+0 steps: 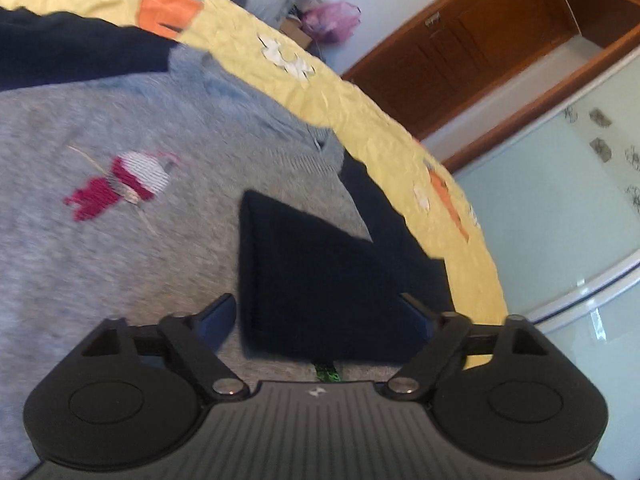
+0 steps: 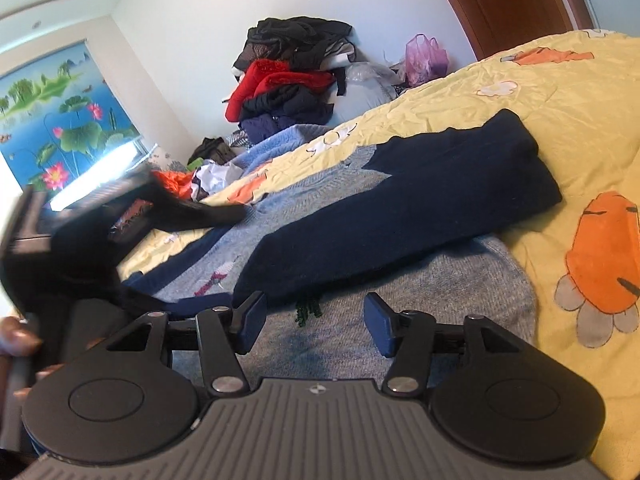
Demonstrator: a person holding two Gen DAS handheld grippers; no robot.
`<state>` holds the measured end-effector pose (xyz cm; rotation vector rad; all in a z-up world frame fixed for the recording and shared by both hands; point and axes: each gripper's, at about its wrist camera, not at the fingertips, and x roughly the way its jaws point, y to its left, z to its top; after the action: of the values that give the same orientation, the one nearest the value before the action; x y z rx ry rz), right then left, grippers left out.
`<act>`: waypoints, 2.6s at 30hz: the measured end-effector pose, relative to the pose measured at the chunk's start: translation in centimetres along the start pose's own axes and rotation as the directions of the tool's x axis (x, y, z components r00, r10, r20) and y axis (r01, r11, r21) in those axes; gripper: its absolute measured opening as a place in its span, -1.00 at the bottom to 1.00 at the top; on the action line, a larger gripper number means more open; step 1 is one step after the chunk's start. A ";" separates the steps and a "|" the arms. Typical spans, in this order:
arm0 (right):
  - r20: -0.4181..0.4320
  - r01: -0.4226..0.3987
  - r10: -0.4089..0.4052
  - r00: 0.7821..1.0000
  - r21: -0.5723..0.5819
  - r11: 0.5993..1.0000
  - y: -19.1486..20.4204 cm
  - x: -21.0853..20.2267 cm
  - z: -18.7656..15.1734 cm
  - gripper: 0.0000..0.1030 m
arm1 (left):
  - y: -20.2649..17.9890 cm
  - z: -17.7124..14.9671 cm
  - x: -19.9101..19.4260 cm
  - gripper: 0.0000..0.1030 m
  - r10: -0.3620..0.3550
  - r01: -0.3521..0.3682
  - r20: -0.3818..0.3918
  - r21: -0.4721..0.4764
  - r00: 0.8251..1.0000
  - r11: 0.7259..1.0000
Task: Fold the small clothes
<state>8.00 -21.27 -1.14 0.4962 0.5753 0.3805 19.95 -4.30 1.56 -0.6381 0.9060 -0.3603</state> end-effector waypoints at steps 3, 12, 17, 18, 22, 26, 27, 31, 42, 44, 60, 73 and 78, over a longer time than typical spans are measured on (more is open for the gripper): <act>-0.002 -0.009 0.009 1.000 0.005 1.000 0.0 0.0 0.0 0.19 | -0.7 -0.2 1.3 -0.23 0.035 -0.035 -0.002 0.050 0.999 0.998; -0.002 -0.004 0.004 1.000 0.010 1.000 0.0 0.0 0.1 0.19 | -2.0 0.5 0.3 -0.88 0.219 -0.240 0.113 0.239 0.969 0.941; -0.004 -0.001 0.001 1.000 0.015 1.000 -0.1 -0.1 0.1 0.19 | 0.0 2.2 -3.9 -0.88 0.251 -0.304 0.228 0.236 0.941 0.923; -0.005 0.000 0.000 1.000 0.015 1.000 -0.1 -0.1 0.1 0.19 | 1.0 2.7 -4.7 -0.88 0.270 -0.322 0.239 0.215 0.933 0.922; -0.006 0.002 -0.002 1.000 0.018 1.000 -0.1 0.0 0.1 0.19 | 5.2 3.4 -7.3 -0.88 0.370 -0.415 0.280 0.122 0.886 0.902; -0.015 0.012 -0.012 1.000 0.014 1.000 -0.1 0.2 0.1 0.19 | 8.7 2.8 -7.1 -0.87 0.394 -0.426 0.233 0.105 0.889 0.899; -0.021 0.019 -0.019 1.000 0.004 1.000 0.1 0.2 0.2 0.19 | 9.1 2.2 -7.1 -0.85 0.373 -0.418 0.266 0.136 0.889 0.898; -0.028 0.090 -0.097 0.995 -0.199 0.976 2.6 1.3 1.2 0.22 | 10.9 1.1 -7.8 -0.83 0.286 -0.335 0.329 0.103 0.900 0.937; -0.097 0.318 -0.397 0.913 -0.442 0.839 3.9 13.9 7.6 0.27 | 14.2 1.3 -8.1 -0.81 0.140 -0.133 0.316 -0.045 0.938 0.990; -0.069 0.316 -0.389 0.919 -0.463 0.828 3.0 13.8 7.2 0.45 | 14.5 1.4 -8.1 -0.80 0.132 -0.121 0.315 -0.053 0.940 0.991; -0.039 0.283 -0.333 0.942 -0.442 0.851 2.2 13.2 6.6 0.58 | 23.5 3.9 -23.6 0.77 0.336 -0.133 0.595 -0.359 0.730 0.924; -0.049 0.269 -0.323 0.945 -0.445 0.854 2.3 13.1 6.5 0.67 | 37.2 10.2 -27.7 0.75 0.475 -0.066 0.522 -0.621 0.708 0.781; -0.053 0.264 -0.318 0.946 -0.444 0.856 2.2 13.1 6.6 0.69 | 37.8 11.3 -26.1 -0.64 0.524 -0.160 0.490 -0.606 0.697 0.779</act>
<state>21.66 -15.46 -0.68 -0.0485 0.6543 0.2373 15.17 42.62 -1.86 -0.9862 0.4223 0.4866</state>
